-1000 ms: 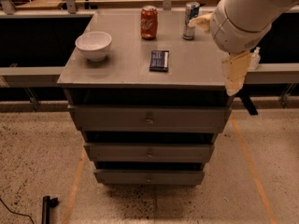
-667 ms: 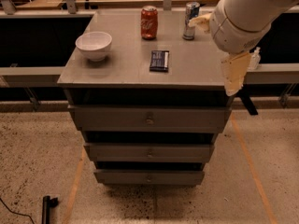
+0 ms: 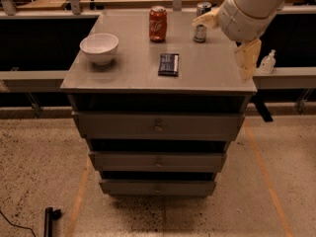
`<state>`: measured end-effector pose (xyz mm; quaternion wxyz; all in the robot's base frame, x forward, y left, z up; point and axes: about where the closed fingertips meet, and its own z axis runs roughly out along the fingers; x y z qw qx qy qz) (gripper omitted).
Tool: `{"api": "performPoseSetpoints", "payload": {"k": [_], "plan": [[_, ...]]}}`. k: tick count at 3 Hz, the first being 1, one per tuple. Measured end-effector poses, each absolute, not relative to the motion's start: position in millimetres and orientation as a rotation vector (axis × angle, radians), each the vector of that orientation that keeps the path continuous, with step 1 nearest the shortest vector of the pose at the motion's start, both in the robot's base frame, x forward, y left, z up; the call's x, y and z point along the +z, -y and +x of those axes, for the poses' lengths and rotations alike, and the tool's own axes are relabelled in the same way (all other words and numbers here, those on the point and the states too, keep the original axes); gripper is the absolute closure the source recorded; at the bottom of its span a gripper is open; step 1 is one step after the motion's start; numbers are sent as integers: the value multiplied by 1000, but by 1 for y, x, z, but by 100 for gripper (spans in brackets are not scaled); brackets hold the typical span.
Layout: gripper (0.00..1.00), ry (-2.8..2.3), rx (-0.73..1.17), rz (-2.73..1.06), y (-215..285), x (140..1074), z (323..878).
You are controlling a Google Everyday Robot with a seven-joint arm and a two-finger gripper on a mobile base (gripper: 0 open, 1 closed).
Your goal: Move rxbar blueberry near white bowl
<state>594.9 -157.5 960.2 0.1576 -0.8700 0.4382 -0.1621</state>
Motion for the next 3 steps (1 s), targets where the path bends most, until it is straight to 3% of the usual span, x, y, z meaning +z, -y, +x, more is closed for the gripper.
{"api": "performPoseSetpoints", "payload": {"k": [1, 3], "plan": [[0, -1090, -367, -2641, 161, 951, 621], [0, -742, -380, -2763, 159, 952, 651]]}}
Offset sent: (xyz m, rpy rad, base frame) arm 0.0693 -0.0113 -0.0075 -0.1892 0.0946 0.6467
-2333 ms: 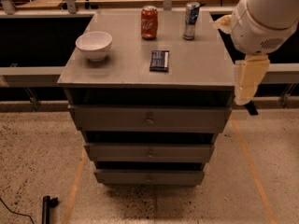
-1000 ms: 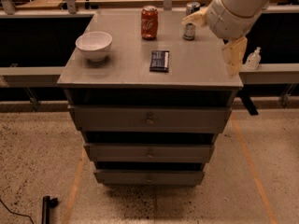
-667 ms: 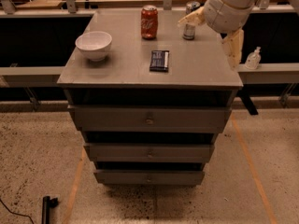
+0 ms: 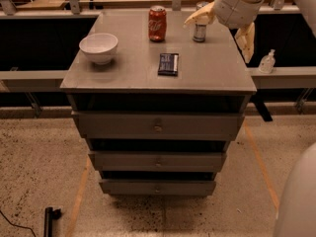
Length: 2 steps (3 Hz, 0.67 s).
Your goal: Move rxbar blueberry near white bowl
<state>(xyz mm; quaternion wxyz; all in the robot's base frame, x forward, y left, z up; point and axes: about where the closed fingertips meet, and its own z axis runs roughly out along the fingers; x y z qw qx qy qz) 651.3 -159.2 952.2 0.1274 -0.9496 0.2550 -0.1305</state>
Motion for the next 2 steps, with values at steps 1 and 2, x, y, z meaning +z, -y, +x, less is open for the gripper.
{"api": "performPoseSetpoints", "payload": {"k": [1, 2], "plan": [[0, -698, -403, -2789, 149, 950, 659], [0, -546, -473, -2899, 131, 939, 671]]}}
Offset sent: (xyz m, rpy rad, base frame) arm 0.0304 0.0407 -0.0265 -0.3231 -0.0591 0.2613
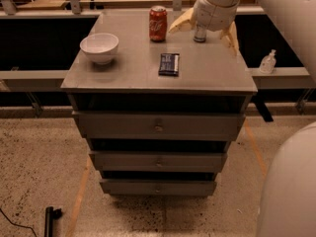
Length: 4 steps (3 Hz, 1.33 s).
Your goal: Move rxbar blueberry near white bowl
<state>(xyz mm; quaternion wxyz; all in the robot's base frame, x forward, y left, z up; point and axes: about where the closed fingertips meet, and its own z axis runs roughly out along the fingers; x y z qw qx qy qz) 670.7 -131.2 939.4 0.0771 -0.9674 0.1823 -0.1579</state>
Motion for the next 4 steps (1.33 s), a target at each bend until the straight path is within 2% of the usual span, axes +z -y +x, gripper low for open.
{"api": "performPoseSetpoints", "payload": {"k": [2, 4], "plan": [[0, -246, -617, -3095, 117, 907, 693], [0, -93, -752, -3119, 112, 904, 724]]}}
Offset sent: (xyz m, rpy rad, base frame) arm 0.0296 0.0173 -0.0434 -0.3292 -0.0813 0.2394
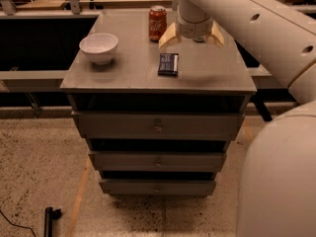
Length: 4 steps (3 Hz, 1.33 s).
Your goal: Move rxbar blueberry near white bowl
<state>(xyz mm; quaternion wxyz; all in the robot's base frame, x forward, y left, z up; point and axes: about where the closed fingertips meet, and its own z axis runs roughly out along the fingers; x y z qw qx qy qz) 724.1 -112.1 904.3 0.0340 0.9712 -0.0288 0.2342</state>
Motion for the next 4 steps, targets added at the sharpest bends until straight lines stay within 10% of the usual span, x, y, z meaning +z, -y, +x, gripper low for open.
{"api": "performPoseSetpoints", "payload": {"k": [4], "plan": [[0, 516, 526, 3129, 78, 889, 762]]}}
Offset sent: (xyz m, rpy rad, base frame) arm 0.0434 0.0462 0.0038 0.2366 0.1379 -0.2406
